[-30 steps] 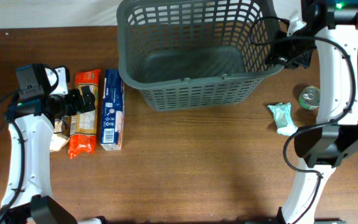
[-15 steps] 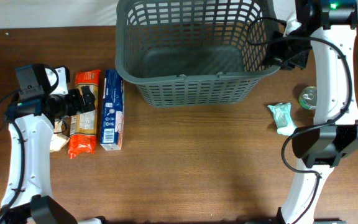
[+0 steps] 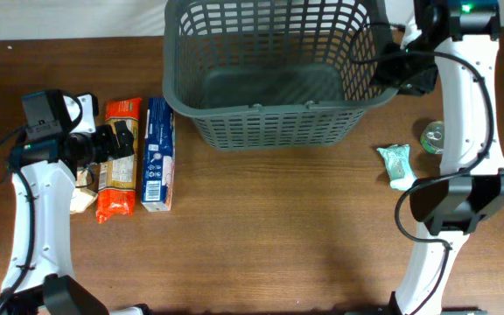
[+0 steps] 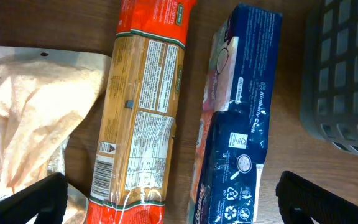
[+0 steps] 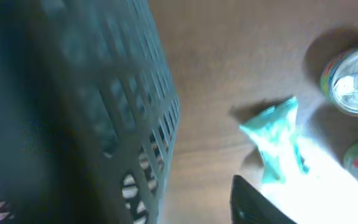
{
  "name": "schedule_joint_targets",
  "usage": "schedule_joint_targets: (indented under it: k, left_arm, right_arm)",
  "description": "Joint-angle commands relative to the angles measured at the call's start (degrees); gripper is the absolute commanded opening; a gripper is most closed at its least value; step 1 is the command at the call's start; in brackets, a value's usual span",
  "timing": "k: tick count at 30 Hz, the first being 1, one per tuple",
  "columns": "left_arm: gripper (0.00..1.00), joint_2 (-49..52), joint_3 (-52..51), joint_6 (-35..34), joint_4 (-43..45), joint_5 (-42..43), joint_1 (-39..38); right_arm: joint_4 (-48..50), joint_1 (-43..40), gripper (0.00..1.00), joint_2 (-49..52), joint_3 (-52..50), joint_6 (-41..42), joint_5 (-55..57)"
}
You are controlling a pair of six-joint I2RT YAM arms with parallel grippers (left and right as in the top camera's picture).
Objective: Pack container
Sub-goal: 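Drag the basket toward the right with the right gripper, then release, then grasp the blue box with the left gripper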
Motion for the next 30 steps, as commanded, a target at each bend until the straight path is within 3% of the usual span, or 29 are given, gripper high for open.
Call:
schedule_joint_targets:
  k: [1,8,14,18,25,30]
  left_arm:
    - [0.99,0.4,0.9,0.7,0.0,1.0,0.3]
    - [0.99,0.4,0.9,0.7,0.0,1.0,0.3]
    - [0.99,0.4,0.9,0.7,2.3,1.2,0.3]
    - [0.99,0.4,0.9,0.6,5.1,4.2,0.3]
    - [0.99,0.6,0.8,0.7,2.0,16.4,-0.4]
    - [0.99,0.7,0.8,0.7,-1.2,12.9,-4.2]
  right_arm:
    - [0.5,-0.1,0.62,-3.8,7.8,-3.8,1.8]
    - [-2.4,-0.5,0.77,-9.2,23.4,-5.1,4.3]
    - [-3.6,-5.9,0.84,-15.6,24.5,-3.3,14.0]
    - [-3.6,-14.0,0.99,-18.8,24.1,-3.0,13.1]
    - [-3.6,-29.0,0.99,-20.3,18.8,-1.9,1.6]
    - [-3.5,-32.0,0.99,-20.2,13.1,-1.9,1.3]
